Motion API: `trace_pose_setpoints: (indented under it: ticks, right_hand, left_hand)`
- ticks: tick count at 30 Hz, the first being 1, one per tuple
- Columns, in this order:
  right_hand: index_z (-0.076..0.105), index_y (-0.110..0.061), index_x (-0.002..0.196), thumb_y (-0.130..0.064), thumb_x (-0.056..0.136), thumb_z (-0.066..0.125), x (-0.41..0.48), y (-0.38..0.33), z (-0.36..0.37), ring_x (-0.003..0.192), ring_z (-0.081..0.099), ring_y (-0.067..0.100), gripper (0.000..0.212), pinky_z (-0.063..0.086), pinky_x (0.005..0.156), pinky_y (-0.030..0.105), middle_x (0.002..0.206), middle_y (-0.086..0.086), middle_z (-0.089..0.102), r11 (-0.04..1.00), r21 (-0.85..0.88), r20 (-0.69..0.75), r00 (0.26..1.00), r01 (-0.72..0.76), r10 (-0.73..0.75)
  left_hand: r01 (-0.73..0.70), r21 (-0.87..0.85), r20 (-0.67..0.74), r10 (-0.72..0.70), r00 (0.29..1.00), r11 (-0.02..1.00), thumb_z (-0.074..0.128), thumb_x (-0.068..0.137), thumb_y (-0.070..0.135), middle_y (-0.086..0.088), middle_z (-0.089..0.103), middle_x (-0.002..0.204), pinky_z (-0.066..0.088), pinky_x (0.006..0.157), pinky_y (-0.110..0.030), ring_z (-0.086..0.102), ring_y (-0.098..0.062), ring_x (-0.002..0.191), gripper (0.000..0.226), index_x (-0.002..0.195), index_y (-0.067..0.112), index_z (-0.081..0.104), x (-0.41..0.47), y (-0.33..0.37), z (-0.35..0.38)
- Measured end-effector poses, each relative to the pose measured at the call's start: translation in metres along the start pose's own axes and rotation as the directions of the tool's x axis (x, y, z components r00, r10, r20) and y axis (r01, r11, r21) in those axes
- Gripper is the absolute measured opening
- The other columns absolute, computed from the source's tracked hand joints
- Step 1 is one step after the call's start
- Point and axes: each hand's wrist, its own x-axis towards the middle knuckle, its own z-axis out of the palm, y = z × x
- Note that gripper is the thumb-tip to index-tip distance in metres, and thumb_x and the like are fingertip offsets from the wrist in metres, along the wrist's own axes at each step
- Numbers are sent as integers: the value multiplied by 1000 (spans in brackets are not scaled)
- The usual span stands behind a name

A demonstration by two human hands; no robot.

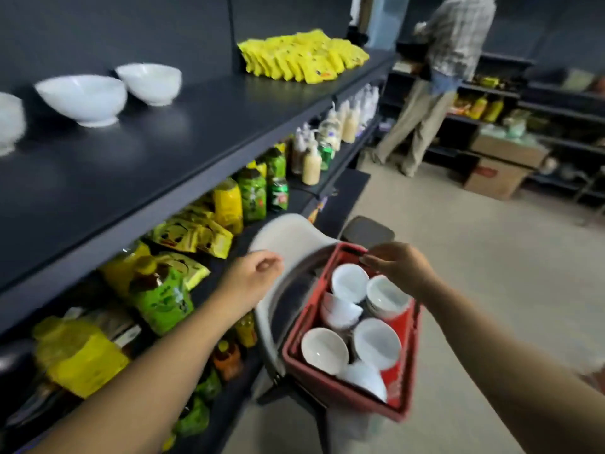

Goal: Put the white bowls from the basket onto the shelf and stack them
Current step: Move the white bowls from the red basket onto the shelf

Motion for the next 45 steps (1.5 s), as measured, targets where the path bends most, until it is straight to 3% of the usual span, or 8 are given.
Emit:
trace_pose_setpoints:
  ticks: [6,10,13,18,25,30,38,45]
  right_hand:
    - [69,-1,97,-30,87,61,-9,110,23,90,62,28,31,38,61,25,102,14,70,963,-62,130,954,-262,268]
    - [68,1,89,-28,87,60,16,184,47,81,57,23,29,37,67,27,94,18,69,940,-105,230,911,-325,341]
    - [58,-10,71,-30,90,54,50,228,69,81,52,21,29,33,57,24,74,5,61,935,-234,360,870,-267,339]
    - [55,-10,124,-31,91,54,106,270,108,115,54,30,40,40,87,29,123,14,61,944,-304,501,821,-128,272]
    - [53,1,123,-24,91,54,152,293,154,119,52,32,41,40,93,31,127,20,57,886,-462,661,680,37,316]
    - [60,6,111,-12,89,53,164,304,161,115,55,35,30,44,91,33,120,24,60,864,-500,631,704,50,325]
    - [44,5,127,-1,92,38,152,297,148,117,52,39,36,43,92,37,126,25,54,850,-506,643,720,146,259]
    - [44,1,123,2,89,38,151,288,126,107,55,44,34,45,86,42,115,27,58,881,-452,613,766,137,196]
  left_hand:
    - [225,42,49,-227,973,973,57,88,12,-3,66,81,43,74,-20,61,-23,93,14,77,19,61,4,-68,82]
    - [372,135,70,-384,921,918,56,88,19,-11,67,108,42,91,-29,59,-23,104,20,103,10,65,20,-110,139]
    - [474,207,12,-487,874,856,55,90,19,-13,66,112,41,88,-26,58,-25,109,25,108,5,64,34,-136,177]
    - [600,248,-124,-590,798,760,51,92,20,-17,63,118,38,86,-25,57,-28,112,29,114,2,60,47,-163,225]
    - [678,239,-258,-628,734,695,49,93,22,-13,57,127,37,91,-26,54,-26,116,32,119,6,57,62,-176,250]
    - [718,191,-253,-673,695,669,42,96,31,-9,53,132,36,91,-28,49,-24,122,39,128,10,51,76,-176,251]
    - [745,146,-242,-707,665,651,36,96,37,-13,59,122,41,96,-36,52,-30,115,43,123,9,56,89,-185,240]
    - [801,367,-228,-789,570,472,37,94,45,-19,52,131,39,89,-37,48,-37,120,58,132,2,43,106,-198,245]
